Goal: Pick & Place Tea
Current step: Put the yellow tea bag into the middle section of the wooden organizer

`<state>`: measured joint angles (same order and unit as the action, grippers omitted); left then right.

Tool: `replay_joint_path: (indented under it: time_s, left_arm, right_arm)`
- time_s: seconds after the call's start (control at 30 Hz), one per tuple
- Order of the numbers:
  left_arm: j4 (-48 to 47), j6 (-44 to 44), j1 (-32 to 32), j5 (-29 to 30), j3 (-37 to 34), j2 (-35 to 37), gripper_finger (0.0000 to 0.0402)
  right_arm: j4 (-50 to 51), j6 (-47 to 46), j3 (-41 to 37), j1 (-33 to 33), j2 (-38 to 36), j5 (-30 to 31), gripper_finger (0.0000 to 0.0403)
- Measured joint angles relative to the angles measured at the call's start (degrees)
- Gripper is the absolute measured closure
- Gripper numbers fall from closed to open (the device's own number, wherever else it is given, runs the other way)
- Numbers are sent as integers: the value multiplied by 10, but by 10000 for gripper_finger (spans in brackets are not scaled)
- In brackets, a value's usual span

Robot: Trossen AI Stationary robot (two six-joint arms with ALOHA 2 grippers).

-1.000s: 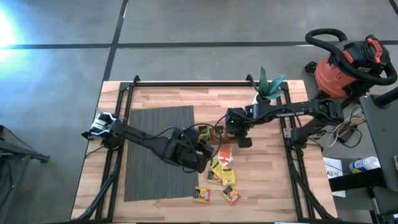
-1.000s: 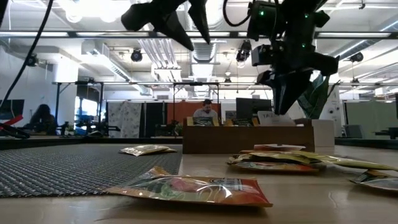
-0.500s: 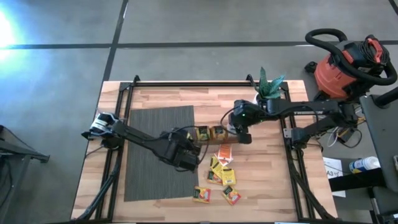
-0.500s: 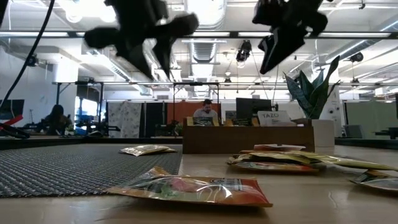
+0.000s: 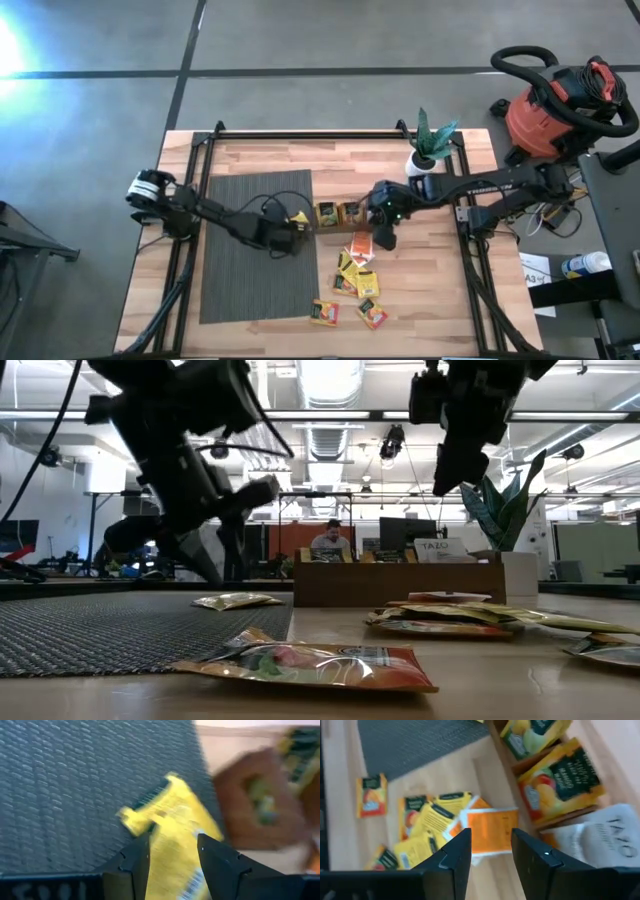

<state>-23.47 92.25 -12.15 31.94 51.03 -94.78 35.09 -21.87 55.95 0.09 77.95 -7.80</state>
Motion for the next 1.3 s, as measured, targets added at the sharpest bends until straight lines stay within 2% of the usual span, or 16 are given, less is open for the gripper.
replay_joint_path:
  time_s: [0.3, 0.5, 0.87, 0.97, 1.3]
  left_arm:
    - [-30, -18, 18, -51, -17, -4, 243]
    - [-3, -55, 17, -70, -17, -5, 243]
    - [109, -127, 8, -92, -17, -14, 243]
    - [130, -121, 0, -107, -17, -29, 243]
    - [209, -65, -63, -90, -15, -54, 243]
  right_arm:
    - [-110, -108, -9, 47, 39, 3, 272]
    - [-177, -149, -7, 61, 92, 1, 272]
    - [-211, -151, 43, 86, 196, -2, 276]
    - [-210, -146, 57, 87, 217, -2, 281]
    - [-228, -126, 78, 87, 234, 2, 282]
